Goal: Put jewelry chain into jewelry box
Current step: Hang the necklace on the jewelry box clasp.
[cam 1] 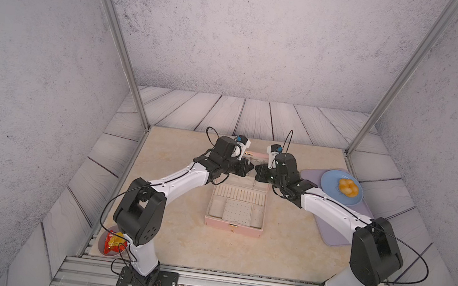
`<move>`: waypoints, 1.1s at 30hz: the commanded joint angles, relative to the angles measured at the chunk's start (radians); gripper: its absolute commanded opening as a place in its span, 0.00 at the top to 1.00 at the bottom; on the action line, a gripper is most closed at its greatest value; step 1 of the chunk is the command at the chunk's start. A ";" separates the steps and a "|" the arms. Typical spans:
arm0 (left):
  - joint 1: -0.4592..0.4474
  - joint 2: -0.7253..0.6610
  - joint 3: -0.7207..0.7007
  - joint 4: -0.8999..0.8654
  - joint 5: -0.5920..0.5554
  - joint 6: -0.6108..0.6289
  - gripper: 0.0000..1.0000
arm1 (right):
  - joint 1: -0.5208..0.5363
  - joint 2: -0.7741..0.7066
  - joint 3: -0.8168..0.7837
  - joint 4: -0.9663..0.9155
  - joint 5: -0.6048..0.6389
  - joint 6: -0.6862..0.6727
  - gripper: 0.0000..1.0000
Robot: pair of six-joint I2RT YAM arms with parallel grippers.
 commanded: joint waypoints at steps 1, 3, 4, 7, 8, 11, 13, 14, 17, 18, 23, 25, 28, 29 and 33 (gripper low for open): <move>-0.004 -0.012 0.021 -0.003 -0.014 0.030 1.00 | -0.013 0.015 0.021 -0.002 0.027 0.021 1.00; -0.005 -0.007 0.019 -0.001 -0.001 0.024 1.00 | -0.014 0.015 0.021 -0.001 0.032 0.029 1.00; -0.007 -0.004 0.018 -0.002 0.008 0.019 1.00 | -0.014 0.015 0.023 -0.003 0.032 0.033 1.00; -0.008 0.005 0.013 -0.002 0.022 0.008 1.00 | -0.014 0.019 0.033 -0.021 0.029 0.045 1.00; -0.008 0.007 0.013 -0.001 0.026 0.005 1.00 | -0.014 0.021 0.040 -0.030 0.028 0.050 1.00; -0.008 0.010 0.007 -0.002 0.039 -0.003 1.00 | -0.016 0.024 0.055 -0.056 0.023 0.056 1.00; -0.008 0.007 0.004 -0.003 0.041 -0.007 0.99 | -0.018 0.025 0.059 -0.065 0.017 0.059 1.00; -0.008 0.007 0.001 -0.003 0.041 -0.009 0.98 | -0.018 0.026 0.061 -0.068 0.014 0.062 1.00; -0.007 0.001 -0.008 -0.004 0.025 -0.010 0.95 | -0.021 0.028 0.067 -0.077 -0.003 0.069 1.00; -0.007 0.000 -0.010 -0.003 0.019 -0.011 0.93 | -0.021 0.030 0.070 -0.078 -0.008 0.071 1.00; -0.001 -0.014 -0.019 -0.006 -0.001 -0.013 0.81 | -0.026 0.031 0.086 -0.092 -0.035 0.084 1.00; 0.004 -0.020 -0.028 -0.004 -0.010 -0.013 0.80 | -0.027 0.031 0.091 -0.098 -0.042 0.090 1.00; 0.008 -0.030 -0.039 0.003 -0.018 -0.013 0.80 | -0.030 0.032 0.095 -0.099 -0.056 0.106 1.00; 0.010 -0.032 -0.042 0.004 -0.020 -0.012 0.80 | -0.031 0.033 0.095 -0.099 -0.061 0.111 1.00; 0.012 -0.050 -0.062 0.034 0.009 0.015 0.79 | -0.034 0.039 0.104 -0.094 -0.107 0.079 1.00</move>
